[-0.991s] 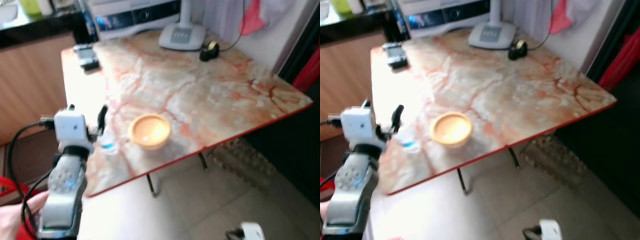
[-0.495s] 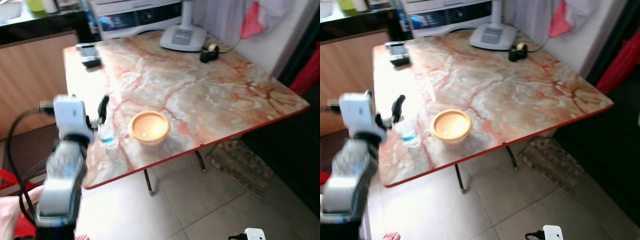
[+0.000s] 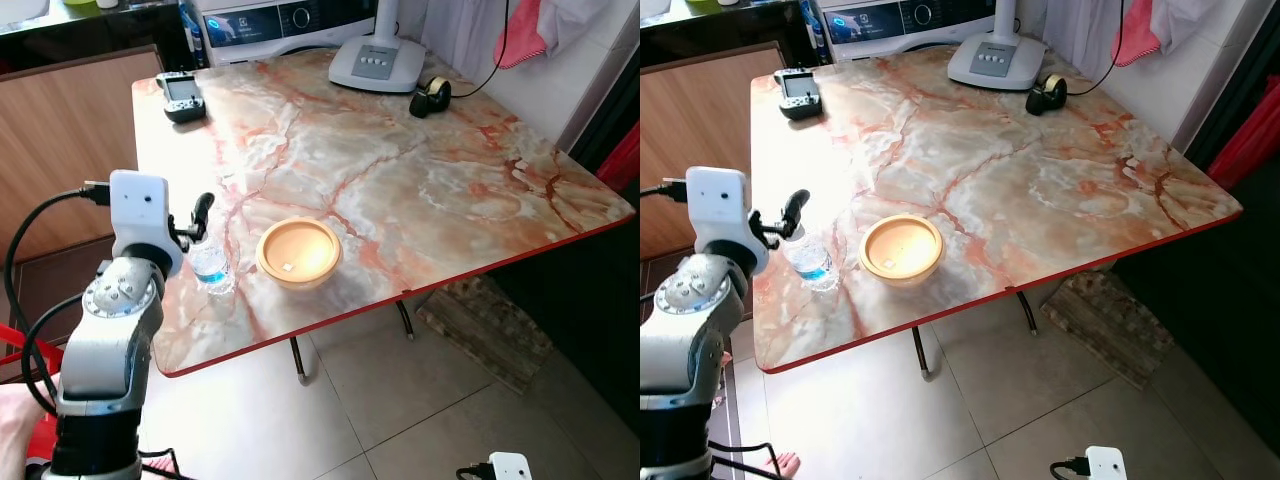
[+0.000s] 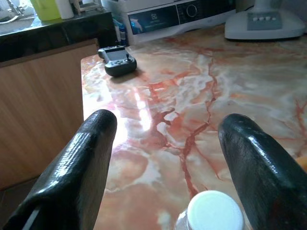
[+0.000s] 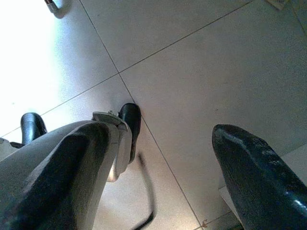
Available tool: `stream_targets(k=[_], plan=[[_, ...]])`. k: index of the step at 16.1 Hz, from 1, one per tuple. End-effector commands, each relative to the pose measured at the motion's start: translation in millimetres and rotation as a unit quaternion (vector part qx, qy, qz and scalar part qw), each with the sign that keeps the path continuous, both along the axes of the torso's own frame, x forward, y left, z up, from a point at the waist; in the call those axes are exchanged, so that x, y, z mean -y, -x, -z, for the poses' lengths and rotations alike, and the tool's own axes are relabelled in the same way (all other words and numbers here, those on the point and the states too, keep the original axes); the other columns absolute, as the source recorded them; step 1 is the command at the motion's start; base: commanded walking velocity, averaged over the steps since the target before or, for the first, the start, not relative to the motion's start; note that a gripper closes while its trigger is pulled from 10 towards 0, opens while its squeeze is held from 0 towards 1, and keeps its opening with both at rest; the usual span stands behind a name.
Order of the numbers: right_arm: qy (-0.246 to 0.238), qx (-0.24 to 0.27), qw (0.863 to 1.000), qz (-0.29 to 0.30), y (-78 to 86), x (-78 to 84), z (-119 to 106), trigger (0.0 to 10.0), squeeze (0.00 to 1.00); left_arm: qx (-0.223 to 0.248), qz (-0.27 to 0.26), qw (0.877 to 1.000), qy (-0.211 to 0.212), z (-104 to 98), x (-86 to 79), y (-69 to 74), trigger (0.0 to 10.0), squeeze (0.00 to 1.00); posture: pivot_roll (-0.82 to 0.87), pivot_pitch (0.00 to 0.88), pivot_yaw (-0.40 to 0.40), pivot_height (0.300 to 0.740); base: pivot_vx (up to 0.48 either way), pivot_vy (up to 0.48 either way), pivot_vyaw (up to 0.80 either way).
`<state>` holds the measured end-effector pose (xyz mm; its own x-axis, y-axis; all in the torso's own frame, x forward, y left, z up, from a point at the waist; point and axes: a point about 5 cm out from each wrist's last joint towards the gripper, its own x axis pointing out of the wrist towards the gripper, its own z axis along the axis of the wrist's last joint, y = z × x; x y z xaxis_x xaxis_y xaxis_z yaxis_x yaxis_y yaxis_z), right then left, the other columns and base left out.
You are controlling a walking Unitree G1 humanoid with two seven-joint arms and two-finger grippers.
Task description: Restocking fridge
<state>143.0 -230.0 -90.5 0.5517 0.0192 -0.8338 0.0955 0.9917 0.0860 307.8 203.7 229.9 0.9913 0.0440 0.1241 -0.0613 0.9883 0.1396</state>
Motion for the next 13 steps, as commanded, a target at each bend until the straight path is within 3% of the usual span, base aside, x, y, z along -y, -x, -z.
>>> stream_targets(k=[1,6,13], plan=[[-0.002,-0.012,1.0,0.011,8.7,2.2,2.7,10.0,0.0,0.005,0.009,1.0,0.008,-4.0,0.3,-1.4,10.0,0.0,0.08,0.118,-0.018,0.74,0.0,0.0,0.0],[-0.001,-0.013,1.0,0.009,9.3,2.7,2.8,10.0,0.0,-0.043,0.013,0.999,0.03,9.5,1.7,-4.6,10.0,0.0,0.08,0.113,-0.022,0.74,0.0,0.0,0.0],[0.001,-0.013,1.0,0.008,9.2,3.7,2.5,10.0,0.0,-0.043,0.034,0.998,0.024,11.5,11.4,-6.2,10.0,0.0,0.08,0.122,-0.031,0.74,0.0,0.0,0.0]])
